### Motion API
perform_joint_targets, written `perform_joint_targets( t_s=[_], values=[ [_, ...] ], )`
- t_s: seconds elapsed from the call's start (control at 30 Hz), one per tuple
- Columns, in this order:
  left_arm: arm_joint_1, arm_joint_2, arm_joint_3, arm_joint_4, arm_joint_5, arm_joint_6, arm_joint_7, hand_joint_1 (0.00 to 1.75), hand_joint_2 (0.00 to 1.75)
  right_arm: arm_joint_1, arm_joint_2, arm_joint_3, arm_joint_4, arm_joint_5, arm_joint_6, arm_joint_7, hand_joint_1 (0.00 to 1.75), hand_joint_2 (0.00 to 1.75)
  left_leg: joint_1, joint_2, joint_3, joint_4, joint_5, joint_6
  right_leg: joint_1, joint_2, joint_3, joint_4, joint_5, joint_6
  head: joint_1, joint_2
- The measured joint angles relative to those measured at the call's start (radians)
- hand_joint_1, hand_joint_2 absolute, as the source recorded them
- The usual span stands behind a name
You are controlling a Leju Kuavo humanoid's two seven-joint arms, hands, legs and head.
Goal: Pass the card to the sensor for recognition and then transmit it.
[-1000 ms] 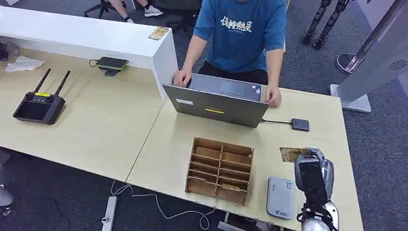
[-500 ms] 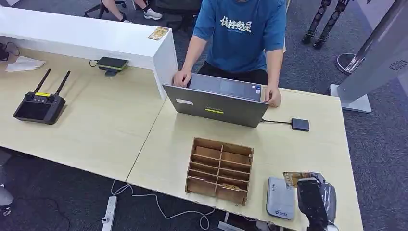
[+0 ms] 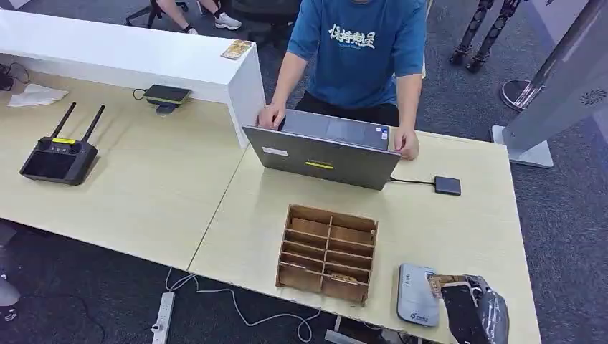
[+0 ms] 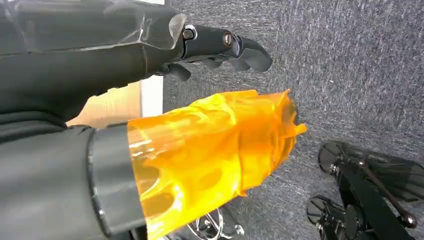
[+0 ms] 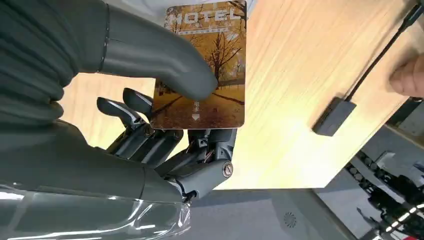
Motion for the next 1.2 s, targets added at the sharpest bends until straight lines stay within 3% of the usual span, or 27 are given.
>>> perform_joint_targets(
  t_s=[0.4, 0.93, 1.2],
  values=[
    [0.0, 0.0, 0.0, 0.0, -0.003, -0.003, 0.0, 0.0, 0.0, 0.011, -0.012, 0.012, -0.016, 0.02, 0.009, 0.031, 1.75, 1.75, 0.0, 0.0, 0.0, 0.0, 0.0, 0.0, 0.0, 0.0, 0.0, 0.0, 0.0, 0.0, 0.0, 0.0],
    [0.005, 0.0, 0.0, 0.0, -0.012, -0.023, 0.0, 0.0, 0.0, -0.031, -0.044, 0.08, 0.018, 0.016, 0.081, 0.08, 1.75, 1.75, 0.0, 0.0, 0.0, 0.0, 0.0, 0.0, 0.0, 0.0, 0.0, 0.0, 0.0, 0.0, 0.0, 0.0],
    [0.01, 0.0, 0.0, -0.005, -0.022, -0.034, 0.002, 0.0, 0.0, -0.071, -0.072, 0.115, 0.047, 0.025, 0.15, 0.139, 1.75, 1.75, 0.0, 0.001, 0.0, 0.0, 0.0, 0.0, 0.0, 0.0, 0.0, 0.0, 0.0, 0.0, 0.0, 0.0]
  ],
)
